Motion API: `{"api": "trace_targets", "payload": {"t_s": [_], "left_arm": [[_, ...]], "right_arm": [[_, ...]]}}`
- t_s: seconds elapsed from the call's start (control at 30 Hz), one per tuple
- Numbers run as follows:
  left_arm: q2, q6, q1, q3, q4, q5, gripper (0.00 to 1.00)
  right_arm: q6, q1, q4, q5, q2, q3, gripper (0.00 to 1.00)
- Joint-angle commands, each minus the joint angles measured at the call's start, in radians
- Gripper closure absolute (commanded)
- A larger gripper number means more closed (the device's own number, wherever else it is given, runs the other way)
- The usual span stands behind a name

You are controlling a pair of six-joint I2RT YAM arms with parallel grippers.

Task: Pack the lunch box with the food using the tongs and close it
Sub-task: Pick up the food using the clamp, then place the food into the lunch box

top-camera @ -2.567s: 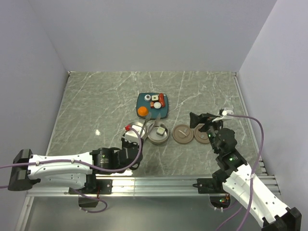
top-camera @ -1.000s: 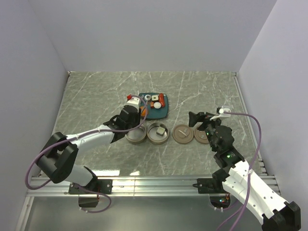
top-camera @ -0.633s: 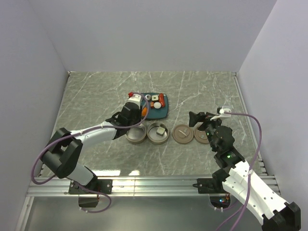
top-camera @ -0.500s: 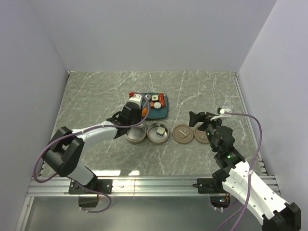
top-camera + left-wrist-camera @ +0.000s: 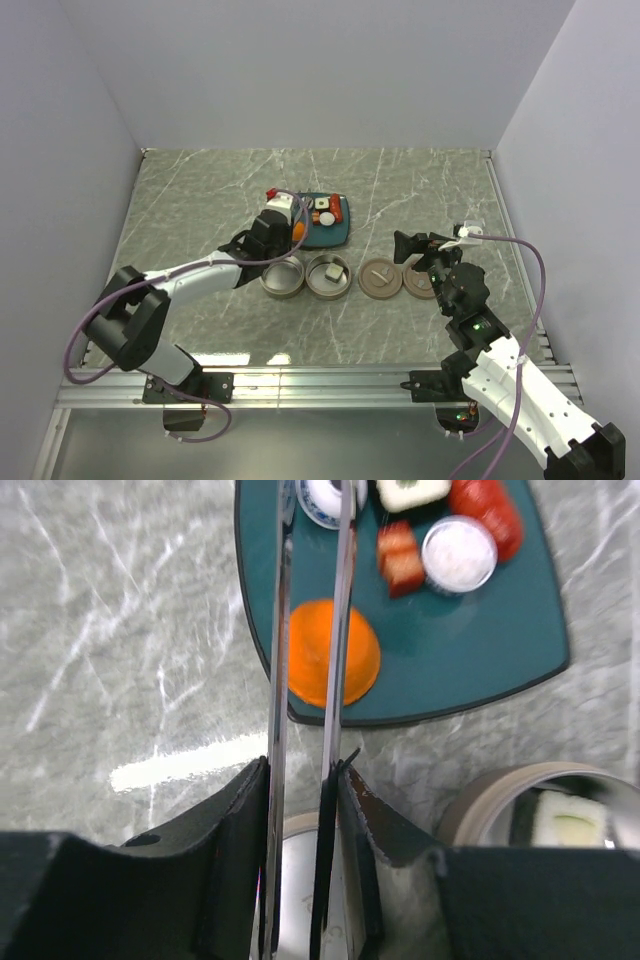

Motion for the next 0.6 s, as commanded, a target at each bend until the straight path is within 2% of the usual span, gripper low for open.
{"api": "trace_targets", "payload": {"t_s": [0.0,0.17,0.43,0.57], "left_arm": [[-0.112,0.000,0.005,-0.017,0.055,0.019,0.80],[-0.201,-0.011,0.005,-0.051,0.056,0.033,0.80],[-0.257,-0.034,-0.001,-0.089,0.042,0.059,0.81],[-0.345,-0.049,-0.038,-0.126,0.021,0.070,0.81]], "right_arm": [[-0.009,-0.006,0.036,0.009,-0.009,0.024,0.01],[-0.007,-0.007,0.036,0.008,-0.007,0.026,0.01],[-0.006,-0.006,0.032,0.006,-0.009,0.029,0.01],[-0.004,-0.006,0.029,0.001,-0.015,0.027,0.01]]}}
